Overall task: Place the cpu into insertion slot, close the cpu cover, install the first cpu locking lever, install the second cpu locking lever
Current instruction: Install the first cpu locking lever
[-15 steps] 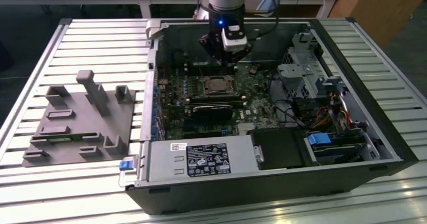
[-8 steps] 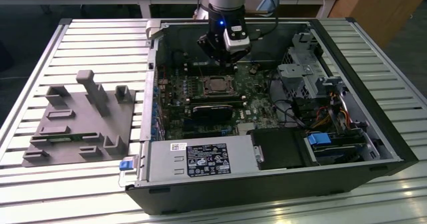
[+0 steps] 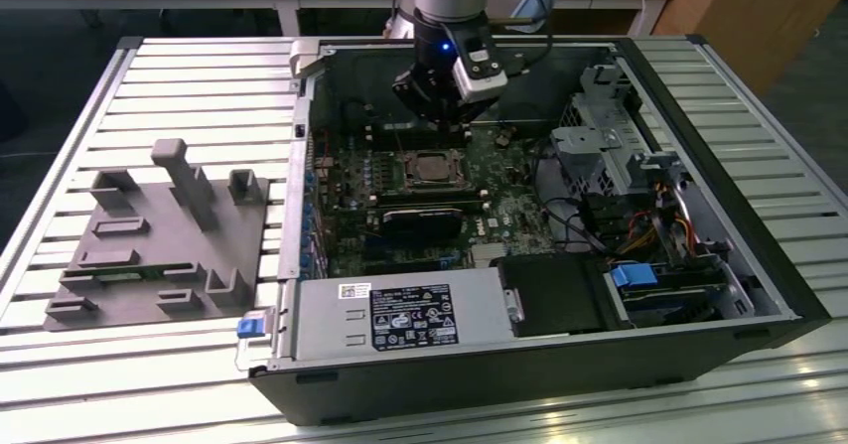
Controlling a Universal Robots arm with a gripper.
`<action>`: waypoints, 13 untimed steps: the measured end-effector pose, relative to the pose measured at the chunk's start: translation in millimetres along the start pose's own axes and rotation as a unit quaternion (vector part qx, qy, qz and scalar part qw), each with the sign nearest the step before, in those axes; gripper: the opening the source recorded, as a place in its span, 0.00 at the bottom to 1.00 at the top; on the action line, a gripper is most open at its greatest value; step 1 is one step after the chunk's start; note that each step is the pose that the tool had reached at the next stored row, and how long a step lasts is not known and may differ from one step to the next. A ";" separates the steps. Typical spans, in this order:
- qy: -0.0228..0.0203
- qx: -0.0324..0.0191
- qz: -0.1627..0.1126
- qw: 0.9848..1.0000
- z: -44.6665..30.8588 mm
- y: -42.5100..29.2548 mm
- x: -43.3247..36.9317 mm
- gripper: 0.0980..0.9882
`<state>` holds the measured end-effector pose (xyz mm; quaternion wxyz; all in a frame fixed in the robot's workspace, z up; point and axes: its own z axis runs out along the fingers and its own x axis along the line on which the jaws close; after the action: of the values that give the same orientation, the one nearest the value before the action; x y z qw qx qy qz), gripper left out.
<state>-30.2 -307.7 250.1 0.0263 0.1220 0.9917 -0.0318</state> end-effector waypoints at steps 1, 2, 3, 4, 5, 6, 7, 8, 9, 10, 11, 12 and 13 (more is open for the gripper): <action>0.000 0.000 -0.009 1.000 0.1 0.0 0.0 0.01; -0.001 -0.001 -0.019 1.000 0.2 0.0 0.0 0.01; -0.002 -0.002 -0.028 1.000 0.3 0.0 0.0 0.01; -0.002 -0.002 -0.037 0.999 0.4 0.0 0.1 0.01; -0.003 -0.003 -0.046 0.999 0.5 0.0 0.1 0.01; -0.003 -0.003 -0.055 0.998 0.6 0.0 0.1 0.01; -0.004 -0.004 -0.063 0.998 0.7 0.0 0.1 0.01; -0.004 -0.004 -0.072 0.997 0.7 0.0 0.1 0.01; -0.004 -0.005 -0.080 0.997 0.8 0.0 0.2 0.01; -0.005 -0.005 -0.085 0.996 0.8 -0.2 0.8 0.01; -0.005 -0.005 -0.088 0.996 0.8 -0.6 2.2 0.01; -0.005 -0.005 -0.089 0.996 0.8 -1.2 4.7 0.01; -0.005 -0.005 -0.089 0.996 0.8 -1.8 7.5 0.01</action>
<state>-37.8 -307.8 249.0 0.0290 0.0329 0.9986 -0.0294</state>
